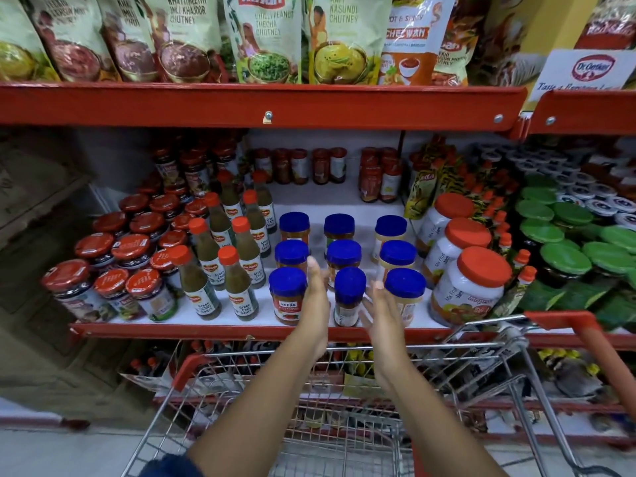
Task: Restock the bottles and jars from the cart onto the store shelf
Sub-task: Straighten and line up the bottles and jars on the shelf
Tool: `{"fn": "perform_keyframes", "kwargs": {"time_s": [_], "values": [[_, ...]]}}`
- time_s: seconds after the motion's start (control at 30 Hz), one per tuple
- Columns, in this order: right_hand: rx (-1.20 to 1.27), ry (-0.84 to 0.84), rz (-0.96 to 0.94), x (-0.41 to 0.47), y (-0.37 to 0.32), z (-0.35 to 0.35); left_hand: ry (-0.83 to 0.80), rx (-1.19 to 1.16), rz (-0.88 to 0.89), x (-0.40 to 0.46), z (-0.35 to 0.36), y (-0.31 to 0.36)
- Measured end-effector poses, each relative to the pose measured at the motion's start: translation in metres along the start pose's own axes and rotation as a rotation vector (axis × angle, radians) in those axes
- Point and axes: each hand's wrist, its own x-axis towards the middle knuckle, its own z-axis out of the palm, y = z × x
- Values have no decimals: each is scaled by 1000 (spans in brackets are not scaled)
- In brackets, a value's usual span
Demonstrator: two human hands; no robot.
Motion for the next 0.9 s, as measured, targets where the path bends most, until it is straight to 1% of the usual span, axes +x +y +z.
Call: {"fn": "perform_keyframes", "kwargs": {"time_s": [0.1,0.2,0.33,0.37,0.4,0.47,0.5,0.53,0.6,0.63,0.7,0.73,0.8,0.9], "values": [[101,3,7,-12,-1,12,-76,-9,42,0,7,2],[100,-10,22,-9,-9,18,-40,-13,49,-10,11,-6],[85,-30,-37,3,-13,10,-51,-32,34,-35,8,-7],[73,-47,-17,21,7,14,-76,-5,42,-42,10,0],[96,-114,-31,37,38,3,-116,34,49,-41,8,2],[48,-60,57,67,99,-22,-193,126,67,-46,5,12],[92,-77,74,61,103,-21,-191,104,48,-44,5,16],[105,-41,54,44,86,-13,-151,90,7,-34,4,14],[97,48,104,-1,9,16,-133,30,-34,-18,-3,7],[117,35,66,-16,-5,11,-136,27,-28,-16,-5,2],[139,-7,18,-8,2,10,-144,13,-34,-14,-6,-4],[92,-28,11,-5,2,8,-145,0,-21,-13,-7,-7],[74,-10,57,6,2,7,-155,-12,-13,-19,-6,-7],[67,-62,64,16,-1,3,-136,-31,-8,-24,-5,-10]]}}
